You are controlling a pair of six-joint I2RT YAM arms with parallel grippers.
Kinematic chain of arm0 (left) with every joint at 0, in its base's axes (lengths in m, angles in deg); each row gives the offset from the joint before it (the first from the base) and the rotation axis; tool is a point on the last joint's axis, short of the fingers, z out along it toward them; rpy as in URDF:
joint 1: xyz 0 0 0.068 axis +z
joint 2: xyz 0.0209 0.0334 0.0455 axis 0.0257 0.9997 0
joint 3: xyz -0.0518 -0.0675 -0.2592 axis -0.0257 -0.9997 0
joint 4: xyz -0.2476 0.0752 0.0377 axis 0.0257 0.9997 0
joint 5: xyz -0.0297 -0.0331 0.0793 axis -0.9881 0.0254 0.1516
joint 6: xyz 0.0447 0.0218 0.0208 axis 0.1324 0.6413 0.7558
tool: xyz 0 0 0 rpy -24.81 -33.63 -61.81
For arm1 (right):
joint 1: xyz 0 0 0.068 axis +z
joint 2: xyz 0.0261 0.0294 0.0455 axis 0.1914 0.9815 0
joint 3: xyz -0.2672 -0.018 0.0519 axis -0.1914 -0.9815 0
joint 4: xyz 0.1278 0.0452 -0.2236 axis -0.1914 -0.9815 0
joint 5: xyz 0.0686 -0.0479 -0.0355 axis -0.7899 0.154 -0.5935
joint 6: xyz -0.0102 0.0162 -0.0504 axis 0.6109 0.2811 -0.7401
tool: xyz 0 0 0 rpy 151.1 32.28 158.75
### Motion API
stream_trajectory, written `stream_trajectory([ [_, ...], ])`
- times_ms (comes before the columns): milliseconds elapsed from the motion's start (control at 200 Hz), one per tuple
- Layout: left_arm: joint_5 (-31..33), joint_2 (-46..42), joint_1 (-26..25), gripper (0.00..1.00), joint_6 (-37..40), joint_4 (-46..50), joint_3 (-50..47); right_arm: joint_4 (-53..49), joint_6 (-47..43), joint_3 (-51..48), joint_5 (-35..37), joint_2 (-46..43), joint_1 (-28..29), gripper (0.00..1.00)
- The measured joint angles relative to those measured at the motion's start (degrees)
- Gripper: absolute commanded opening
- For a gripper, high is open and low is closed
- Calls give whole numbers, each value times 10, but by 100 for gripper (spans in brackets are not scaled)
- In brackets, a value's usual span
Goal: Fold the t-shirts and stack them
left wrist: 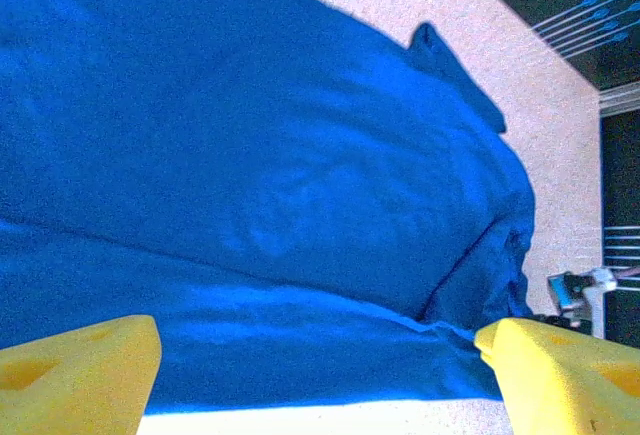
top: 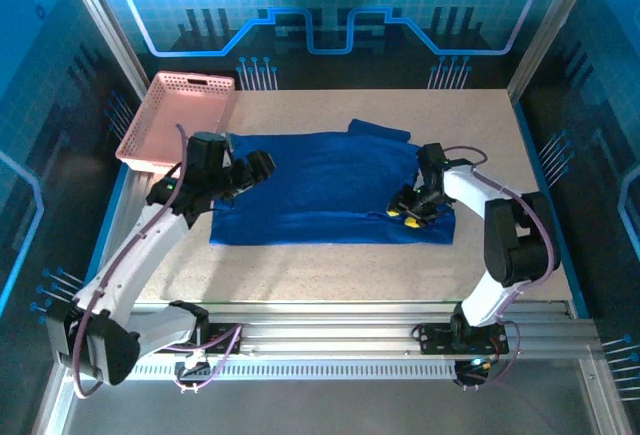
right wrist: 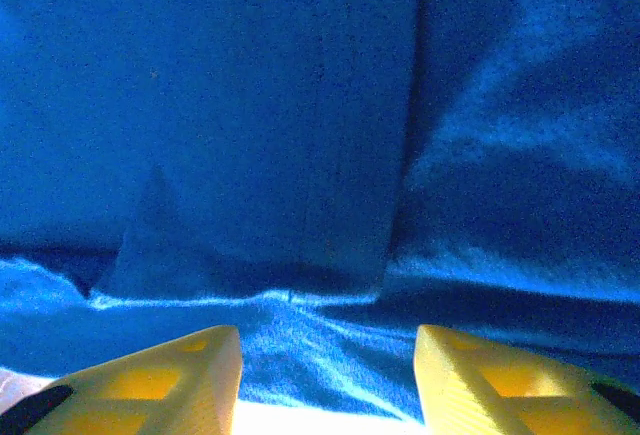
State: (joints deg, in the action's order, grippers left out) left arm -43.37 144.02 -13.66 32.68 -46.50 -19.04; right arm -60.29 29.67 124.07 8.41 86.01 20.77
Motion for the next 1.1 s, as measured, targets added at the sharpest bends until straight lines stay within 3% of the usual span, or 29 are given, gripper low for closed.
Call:
stream_trajectory([
  [145,17,-20,0,89,21,7,5,10,6,3,-3,26,0,45],
  [345,35,-23,0,89,33,26,5,13,13,21,-2,43,1,22],
  [490,40,-23,0,89,42,31,5,12,13,57,4,44,3,12],
  [1100,39,-27,0,88,41,31,-40,-30,-27,256,10,173,48,5],
])
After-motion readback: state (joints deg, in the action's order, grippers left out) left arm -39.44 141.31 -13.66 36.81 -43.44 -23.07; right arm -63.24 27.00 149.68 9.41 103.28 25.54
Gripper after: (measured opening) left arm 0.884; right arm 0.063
